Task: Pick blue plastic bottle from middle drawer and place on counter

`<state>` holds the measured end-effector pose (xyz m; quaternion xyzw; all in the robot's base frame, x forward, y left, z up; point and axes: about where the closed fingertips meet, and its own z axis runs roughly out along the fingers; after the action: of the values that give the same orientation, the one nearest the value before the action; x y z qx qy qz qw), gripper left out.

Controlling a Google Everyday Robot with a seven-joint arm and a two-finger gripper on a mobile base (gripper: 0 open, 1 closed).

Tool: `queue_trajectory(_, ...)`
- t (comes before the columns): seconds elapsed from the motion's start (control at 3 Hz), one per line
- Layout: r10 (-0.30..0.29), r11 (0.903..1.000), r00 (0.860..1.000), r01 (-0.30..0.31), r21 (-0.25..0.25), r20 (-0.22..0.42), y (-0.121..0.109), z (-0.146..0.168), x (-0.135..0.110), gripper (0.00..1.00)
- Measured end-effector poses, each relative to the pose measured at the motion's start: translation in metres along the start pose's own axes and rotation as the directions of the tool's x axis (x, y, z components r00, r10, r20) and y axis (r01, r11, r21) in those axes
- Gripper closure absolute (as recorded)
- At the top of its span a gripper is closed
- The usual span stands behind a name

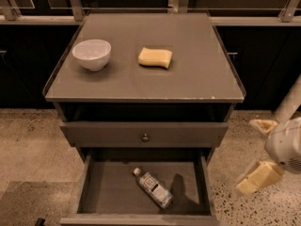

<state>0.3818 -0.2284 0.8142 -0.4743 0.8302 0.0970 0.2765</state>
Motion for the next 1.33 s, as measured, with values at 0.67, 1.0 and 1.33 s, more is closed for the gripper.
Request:
queue_trajectory(0.67, 0.034, 0.9990, 0.999, -0.035, 0.028, 0.028, 0.001, 0.026, 0.015, 0.00)
queue_trajectory(1.0, 0.133, 0.9899, 0.989, -0.130, -0.057, 0.056, 0.038, 0.092, 0.047, 0.00)
queue_trajectory(1.33, 0.196, 0.9749, 0.978, -0.187, -0.120, 0.071, 0.067, 0.168, 0.068, 0.00)
